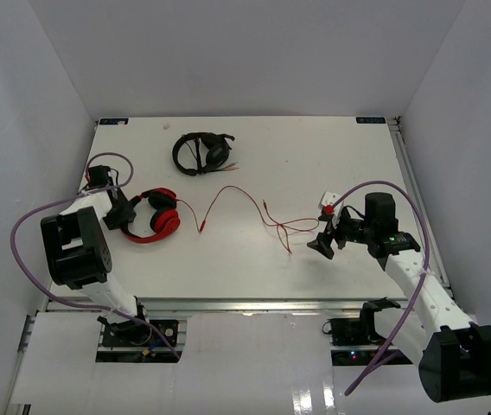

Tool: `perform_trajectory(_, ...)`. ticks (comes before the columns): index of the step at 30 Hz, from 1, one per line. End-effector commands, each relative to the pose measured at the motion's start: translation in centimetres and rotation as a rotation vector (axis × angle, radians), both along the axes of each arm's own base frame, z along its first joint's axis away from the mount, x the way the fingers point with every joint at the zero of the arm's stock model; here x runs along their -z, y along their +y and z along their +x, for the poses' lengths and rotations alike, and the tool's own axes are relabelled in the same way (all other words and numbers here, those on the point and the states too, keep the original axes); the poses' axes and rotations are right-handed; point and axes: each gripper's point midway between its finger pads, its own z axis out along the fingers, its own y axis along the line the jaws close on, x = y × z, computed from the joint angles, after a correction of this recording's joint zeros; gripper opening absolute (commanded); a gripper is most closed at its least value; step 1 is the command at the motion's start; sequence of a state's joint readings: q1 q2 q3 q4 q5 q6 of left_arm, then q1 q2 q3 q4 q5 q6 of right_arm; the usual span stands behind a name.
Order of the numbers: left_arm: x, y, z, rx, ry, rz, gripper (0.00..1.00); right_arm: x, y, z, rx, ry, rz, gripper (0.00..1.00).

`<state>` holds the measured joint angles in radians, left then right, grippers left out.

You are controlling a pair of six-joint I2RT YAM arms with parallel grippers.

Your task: Wrap the headphones

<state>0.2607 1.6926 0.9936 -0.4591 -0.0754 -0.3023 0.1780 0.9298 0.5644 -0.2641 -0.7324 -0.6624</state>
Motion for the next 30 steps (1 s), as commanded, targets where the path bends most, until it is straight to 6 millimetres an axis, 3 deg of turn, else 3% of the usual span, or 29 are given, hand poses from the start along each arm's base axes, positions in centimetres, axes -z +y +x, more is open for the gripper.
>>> perform_trajectory(1,1.4,-0.9,0.3,0.052,-0.006,-0.053,0.51,-1.4,0.0,0.6,-0.004,-0.049,0.000,0.90)
perform_trajectory(7,3.1,-1.3,-0.9,0.050,0.024,-0.064,0.37,-0.9,-0.1,0.7,0.003,-0.040,-0.010,0.90)
perform_trajectory(14,0.8,-3.5,-0.1,0.081,-0.083,-0.159,0.04,-0.4,0.3,-0.3,-0.056,-0.030,0.001,0.90)
perform_trajectory(18,-2.5,-5.4,0.0,0.124,-0.198,-0.221,0.00,-0.5,1.7,-3.3,-0.234,-0.048,0.058,0.90)
perform_trajectory(20,-4.5,-6.7,-0.3,0.164,-0.257,-0.243,0.00,-0.3,2.5,-5.9,-0.364,-0.048,0.110,0.90)
perform_trajectory(23,-8.6,-9.5,-0.9,0.268,-0.368,-0.282,0.00,-0.9,2.9,-6.9,-0.485,-0.176,0.108,0.90)
perform_trajectory(26,-12.2,-12.5,-2.1,0.394,-0.446,-0.331,0.00,-2.0,3.1,-6.2,-0.517,-0.247,0.075,0.90)
perform_trajectory(30,-16.8,-15.6,-3.7,0.513,-0.544,-0.382,0.00,-5.5,4.3,-3.7,-0.544,-0.287,0.064,0.90)
